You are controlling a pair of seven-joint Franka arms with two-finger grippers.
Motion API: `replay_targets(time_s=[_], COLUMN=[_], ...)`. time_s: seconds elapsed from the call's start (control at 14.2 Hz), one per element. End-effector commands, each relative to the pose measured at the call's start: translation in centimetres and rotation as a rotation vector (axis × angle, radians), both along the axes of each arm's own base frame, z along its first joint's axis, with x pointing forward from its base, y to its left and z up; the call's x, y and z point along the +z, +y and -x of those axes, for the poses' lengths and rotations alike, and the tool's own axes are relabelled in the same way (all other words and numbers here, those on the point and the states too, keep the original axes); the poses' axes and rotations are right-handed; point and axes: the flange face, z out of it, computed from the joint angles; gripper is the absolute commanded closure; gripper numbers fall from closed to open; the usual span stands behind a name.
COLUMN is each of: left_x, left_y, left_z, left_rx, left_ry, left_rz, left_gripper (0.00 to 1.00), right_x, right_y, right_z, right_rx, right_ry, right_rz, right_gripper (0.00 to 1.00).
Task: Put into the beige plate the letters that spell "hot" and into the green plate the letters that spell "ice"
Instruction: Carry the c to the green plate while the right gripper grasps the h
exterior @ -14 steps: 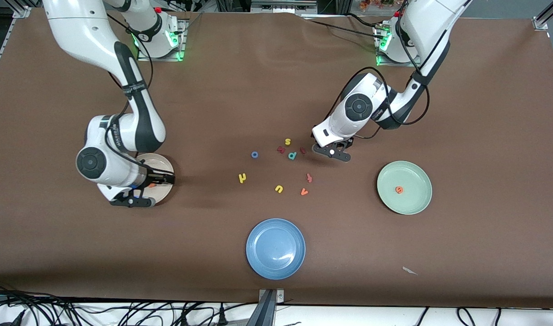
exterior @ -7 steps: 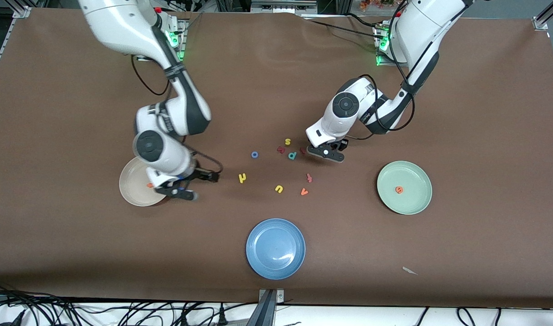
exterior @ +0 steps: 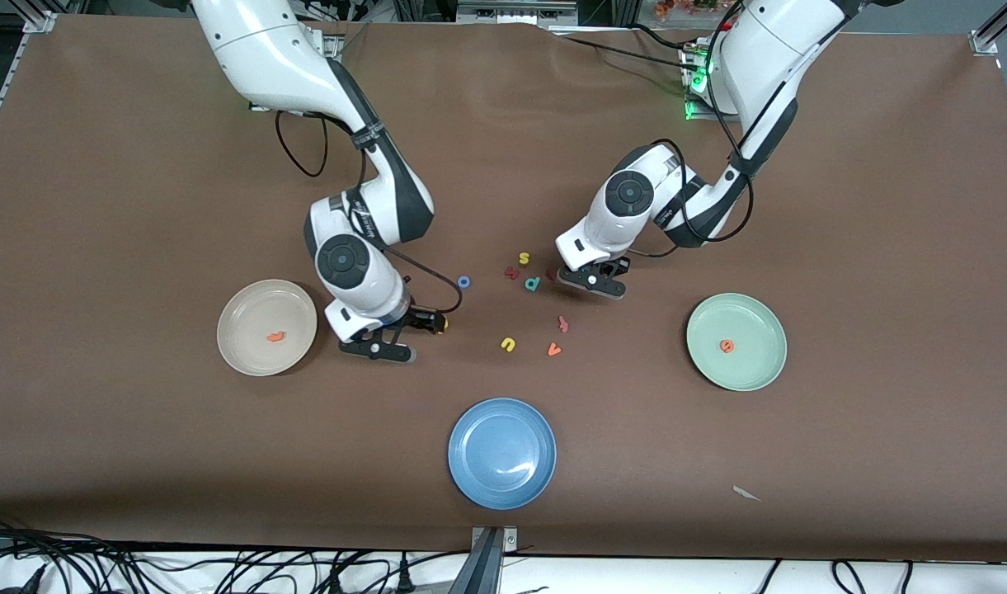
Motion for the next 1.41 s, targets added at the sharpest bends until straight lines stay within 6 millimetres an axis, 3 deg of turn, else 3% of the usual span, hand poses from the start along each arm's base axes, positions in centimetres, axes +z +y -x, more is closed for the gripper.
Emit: replay_targets(time_s=[0.0, 0.14, 0.35, 0.56, 0.91, 1.34], left_x=[-0.4, -0.6, -0.1, 2.5, 6.6, 6.1], left_y=[-0.6, -0.6, -0.7, 0.9, 8.8, 22.8], left_z=[-0.2, -0.1, -0.3, -2.0, -8.2, -12.6], left_rx=[0.000, -0.002, -0.010, -0.021, -0.127, -0.315], left_ry=[-0.024, -0.022, -0.029, -0.063, -0.010, -0.008], left_rz=[0.004, 0.002, 0.004, -0.009, -0.076, -0.045], left_gripper=[0.67, 0.72, 0.91, 0.92, 0.90, 0.90], right_x=[-1.2, -2.0, -3.9, -4.5, -5.0, -5.2], right_y=[2.6, 3.9, 4.9, 4.6, 4.1, 3.9], right_z=[0.4, 0.8, 1.5, 1.4, 0.9, 1.0], right_rx=[0.030, 0.052, 0.086, 0.098, 0.122, 0.120], right_ry=[-0.030, -0.032, -0.021, -0.016, -0.013, -0.007], right_rz=[-0.021, -0.018, -0.002, 0.006, 0.010, 0.012], right_gripper=[0.00, 0.00, 0.02, 0.12, 0.30, 0.58])
